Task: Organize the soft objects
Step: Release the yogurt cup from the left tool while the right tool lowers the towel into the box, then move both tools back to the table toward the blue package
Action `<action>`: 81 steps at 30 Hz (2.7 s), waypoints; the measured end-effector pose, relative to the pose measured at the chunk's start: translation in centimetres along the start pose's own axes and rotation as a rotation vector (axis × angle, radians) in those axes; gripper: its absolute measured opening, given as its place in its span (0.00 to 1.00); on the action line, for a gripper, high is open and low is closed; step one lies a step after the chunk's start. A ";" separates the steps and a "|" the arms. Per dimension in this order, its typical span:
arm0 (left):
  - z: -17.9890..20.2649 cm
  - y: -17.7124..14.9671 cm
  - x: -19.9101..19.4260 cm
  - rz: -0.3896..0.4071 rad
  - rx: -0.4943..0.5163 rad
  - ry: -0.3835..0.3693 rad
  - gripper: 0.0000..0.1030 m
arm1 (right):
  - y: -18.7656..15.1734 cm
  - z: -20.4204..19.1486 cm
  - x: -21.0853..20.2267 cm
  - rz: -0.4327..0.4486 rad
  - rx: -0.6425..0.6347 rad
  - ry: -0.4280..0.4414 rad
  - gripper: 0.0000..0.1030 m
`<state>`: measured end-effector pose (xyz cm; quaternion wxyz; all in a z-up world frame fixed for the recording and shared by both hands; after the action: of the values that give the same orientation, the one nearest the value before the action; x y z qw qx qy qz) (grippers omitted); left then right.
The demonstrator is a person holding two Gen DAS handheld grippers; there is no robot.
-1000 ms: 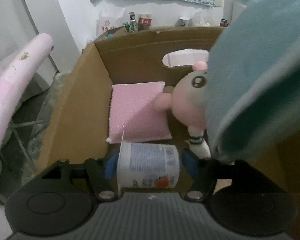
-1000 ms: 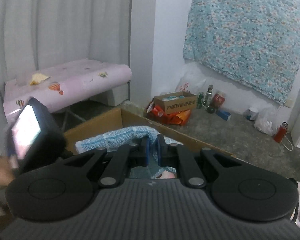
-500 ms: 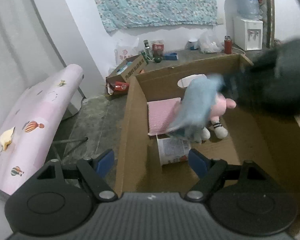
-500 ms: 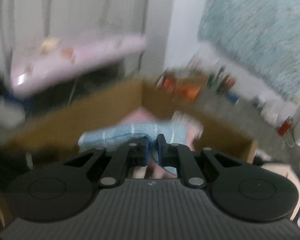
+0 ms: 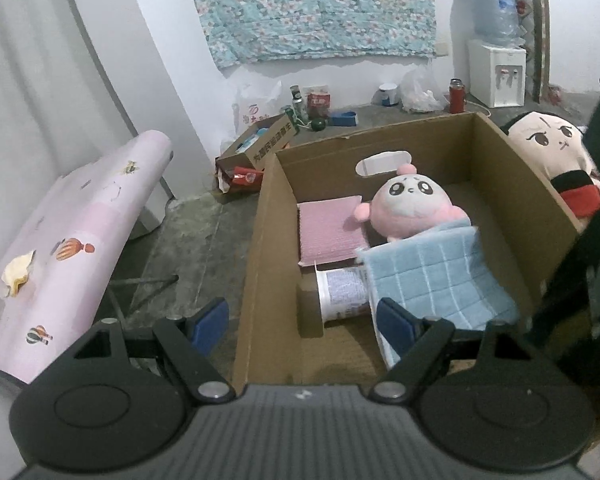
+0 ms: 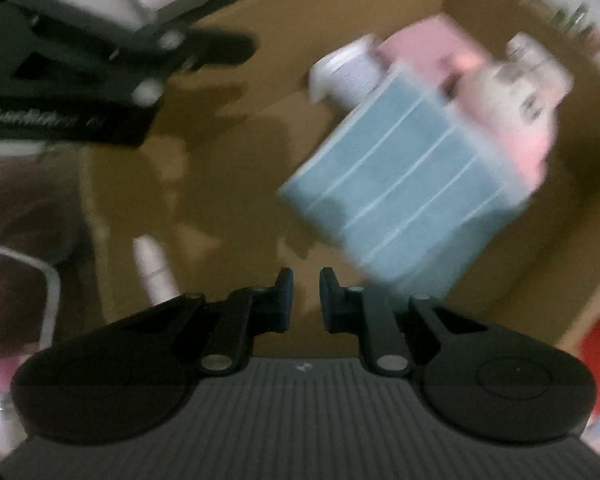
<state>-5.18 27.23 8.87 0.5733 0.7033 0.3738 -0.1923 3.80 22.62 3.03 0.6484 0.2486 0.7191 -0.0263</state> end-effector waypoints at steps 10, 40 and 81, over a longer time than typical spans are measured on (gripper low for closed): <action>-0.6 -0.9 -0.2 0.011 -0.046 -0.013 0.82 | 4.4 3.6 0.1 0.036 0.122 -0.107 0.26; -1.8 -2.2 -1.1 0.022 -0.107 -0.006 0.81 | 9.2 9.2 -0.8 0.003 0.315 -0.102 0.27; 18.5 1.8 -11.6 0.278 0.134 -0.154 0.81 | -31.8 16.5 -22.3 0.818 0.663 -0.240 0.41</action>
<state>-8.40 5.98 13.27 0.5731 0.7681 0.2144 -0.1889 7.34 -18.32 12.47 0.5700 0.6949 0.4376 -0.0256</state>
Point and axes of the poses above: each gripper's, at about its wrist camera, not at the fingertips, and x roughly the way its jaws point, z to its right, y to its top, the point moved 3 cm from there along x, roughly the way its jaws point, and after that the axes turned 1 degree about -z, right-handed, at the moved point
